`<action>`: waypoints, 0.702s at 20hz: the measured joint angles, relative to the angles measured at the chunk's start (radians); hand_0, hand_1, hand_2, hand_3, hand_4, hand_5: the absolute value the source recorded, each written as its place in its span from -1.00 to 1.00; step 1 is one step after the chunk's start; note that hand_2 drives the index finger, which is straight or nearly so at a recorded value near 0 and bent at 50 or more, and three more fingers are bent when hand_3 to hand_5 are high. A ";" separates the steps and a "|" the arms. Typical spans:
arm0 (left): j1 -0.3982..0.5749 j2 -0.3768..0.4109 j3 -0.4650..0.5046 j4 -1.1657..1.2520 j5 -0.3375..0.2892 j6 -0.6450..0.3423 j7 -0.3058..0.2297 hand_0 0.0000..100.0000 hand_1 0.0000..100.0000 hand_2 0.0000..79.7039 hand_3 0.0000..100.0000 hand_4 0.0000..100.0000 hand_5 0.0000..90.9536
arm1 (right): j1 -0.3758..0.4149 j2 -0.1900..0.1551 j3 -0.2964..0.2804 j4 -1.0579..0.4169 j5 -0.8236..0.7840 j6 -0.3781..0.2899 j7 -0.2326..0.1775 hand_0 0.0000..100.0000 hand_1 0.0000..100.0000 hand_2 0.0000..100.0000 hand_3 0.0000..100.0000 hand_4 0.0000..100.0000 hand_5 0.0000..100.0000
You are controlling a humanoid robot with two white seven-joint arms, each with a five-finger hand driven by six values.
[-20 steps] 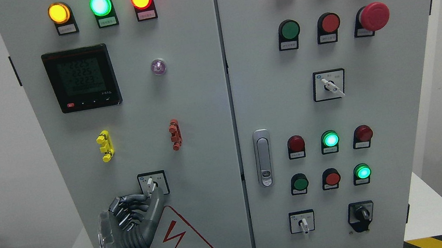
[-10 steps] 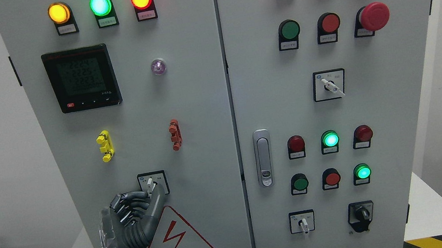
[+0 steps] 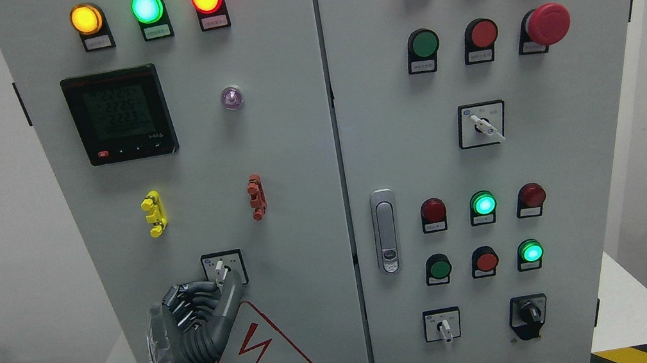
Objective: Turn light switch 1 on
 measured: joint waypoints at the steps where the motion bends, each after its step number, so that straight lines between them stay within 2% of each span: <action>1: 0.000 0.000 0.000 0.000 0.000 0.002 0.000 -0.82 0.36 0.45 0.63 0.76 0.89 | 0.000 0.000 0.000 0.000 0.000 0.000 0.000 -1.00 -1.00 -1.00 -1.00 -1.00 -1.00; 14: -0.007 -0.006 -0.001 0.000 -0.001 0.013 0.000 -0.81 0.34 0.46 0.65 0.77 0.90 | 0.000 0.000 0.000 0.000 0.000 0.000 0.000 -1.00 -1.00 -1.00 -1.00 -1.00 -1.00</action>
